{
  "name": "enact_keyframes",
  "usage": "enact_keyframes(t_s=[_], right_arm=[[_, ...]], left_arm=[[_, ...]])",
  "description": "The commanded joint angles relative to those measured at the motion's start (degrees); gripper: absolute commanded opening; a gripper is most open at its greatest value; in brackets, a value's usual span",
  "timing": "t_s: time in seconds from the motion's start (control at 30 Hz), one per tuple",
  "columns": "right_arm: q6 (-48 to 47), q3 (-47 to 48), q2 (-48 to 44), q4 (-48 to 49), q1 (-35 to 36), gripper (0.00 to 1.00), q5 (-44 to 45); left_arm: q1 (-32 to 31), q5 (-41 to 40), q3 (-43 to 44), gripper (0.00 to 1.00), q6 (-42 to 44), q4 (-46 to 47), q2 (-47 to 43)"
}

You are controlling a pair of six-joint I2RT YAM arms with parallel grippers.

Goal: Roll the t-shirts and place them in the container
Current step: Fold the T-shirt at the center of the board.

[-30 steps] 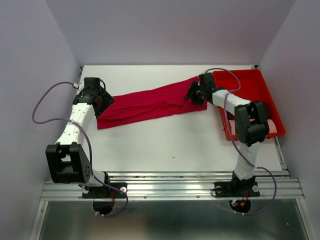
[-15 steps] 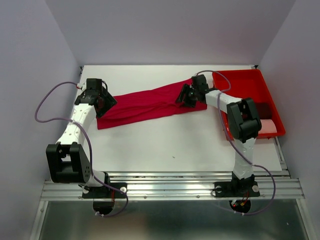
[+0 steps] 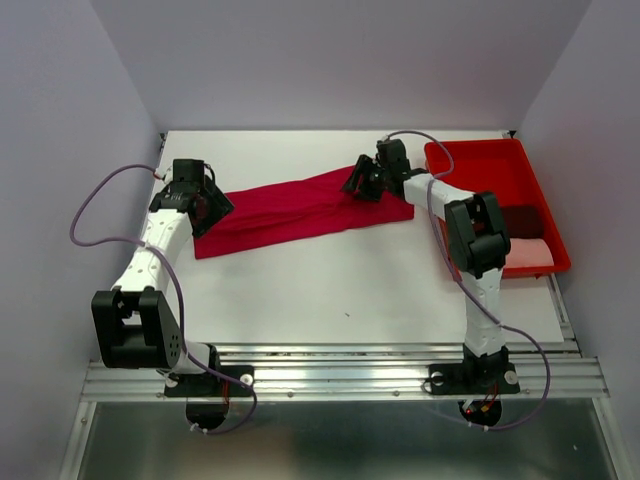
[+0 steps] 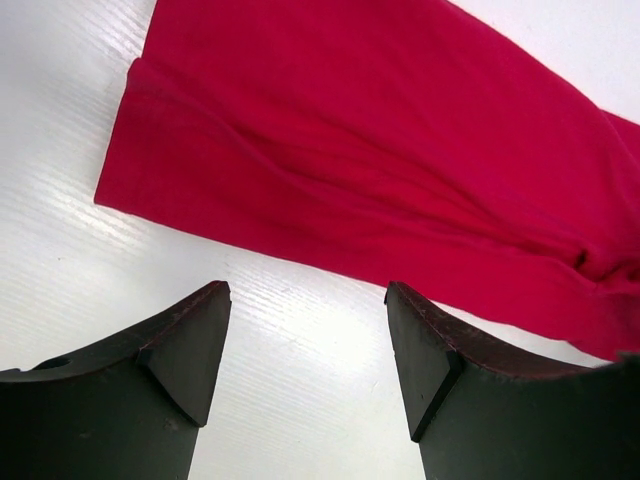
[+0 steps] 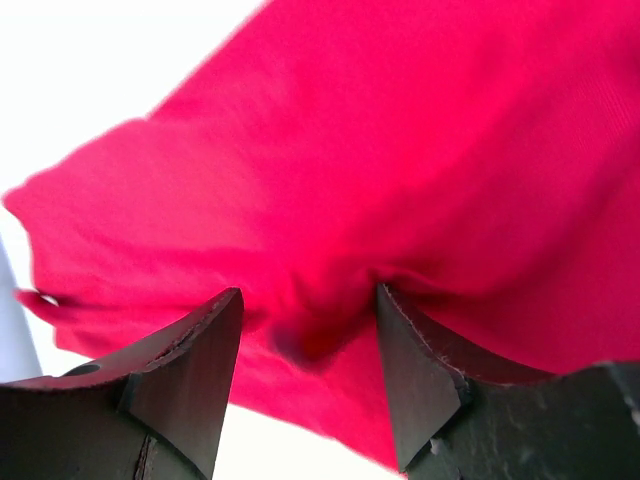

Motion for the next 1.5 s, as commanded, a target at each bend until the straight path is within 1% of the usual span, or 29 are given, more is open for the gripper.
enact_keyframes(t_s=[0.0,0.1,0.13,0.17,0.27,0.37,0.43,0.47,0.5,0.57,0.6,0.67,0.73,0.87,0.93,1.37,1.47], right_arm=[[3.04,9.4,4.96,6.64,0.49,0.61,-1.5],[4.89,15.57,9.61,7.0,0.49,0.61,-2.21],[5.16,19.85,10.59,6.65,0.49,0.61,-2.56],[4.99,21.81,11.3,5.34,0.49,0.61,-2.65],[3.24,24.64,11.14,4.1,0.49,0.61,-1.51],[0.16,21.58,6.13,3.66,0.49,0.61,2.26],[-0.81,16.05,2.8,3.57,0.49,0.61,5.94],[-1.69,14.03,-0.44,2.96,0.49,0.61,7.01],[-1.87,10.44,-1.86,2.17,-0.12,0.61,7.98],[-1.61,7.08,-4.76,0.41,-1.44,0.62,9.13],[-1.17,3.59,-5.56,0.23,-1.96,0.63,8.78],[-0.12,0.49,-6.79,0.4,-2.66,0.72,7.47],[0.32,-2.15,-7.41,0.49,-2.67,0.75,6.85],[2.52,-3.92,-6.45,2.07,-2.67,0.78,3.69],[3.05,-3.75,-5.4,2.07,-2.67,0.8,3.59],[5.16,-0.93,-0.91,2.07,-2.67,0.8,2.54],[5.16,-0.23,-0.04,2.16,-2.67,0.85,2.54]], left_arm=[[-0.24,0.34,-1.57,0.74,2.04,-0.96,-3.97],[-0.24,0.69,-2.8,0.75,2.39,-0.52,-4.33],[-0.24,1.04,-3.07,0.74,2.39,-0.43,-4.33],[-0.24,1.39,-3.77,0.75,2.56,0.09,-4.07],[-0.24,2.36,-4.3,0.74,2.92,0.97,-3.1],[-0.24,2.71,-3.86,0.74,3.27,1.94,-1.52],[-0.24,2.89,-2.99,0.74,3.62,2.38,0.24],[-0.24,3.15,-2.63,0.73,3.79,2.38,1.37],[-0.24,3.33,-1.85,0.74,3.88,2.38,1.99],[-0.24,3.77,-1.31,0.73,3.97,2.55,2.87],[-0.24,3.86,-0.96,0.73,3.97,2.73,3.14],[-0.24,3.94,-0.87,0.73,4.15,2.91,3.49],[-0.24,3.86,-0.61,0.73,4.24,2.82,3.84],[-0.24,3.94,-0.78,0.73,4.24,2.82,3.85],[-0.24,3.86,-0.78,0.73,4.24,2.64,3.5],[-0.24,3.24,-0.35,0.73,4.5,2.03,3.32],[-0.24,3.15,-0.08,0.73,4.67,2.03,3.41]])
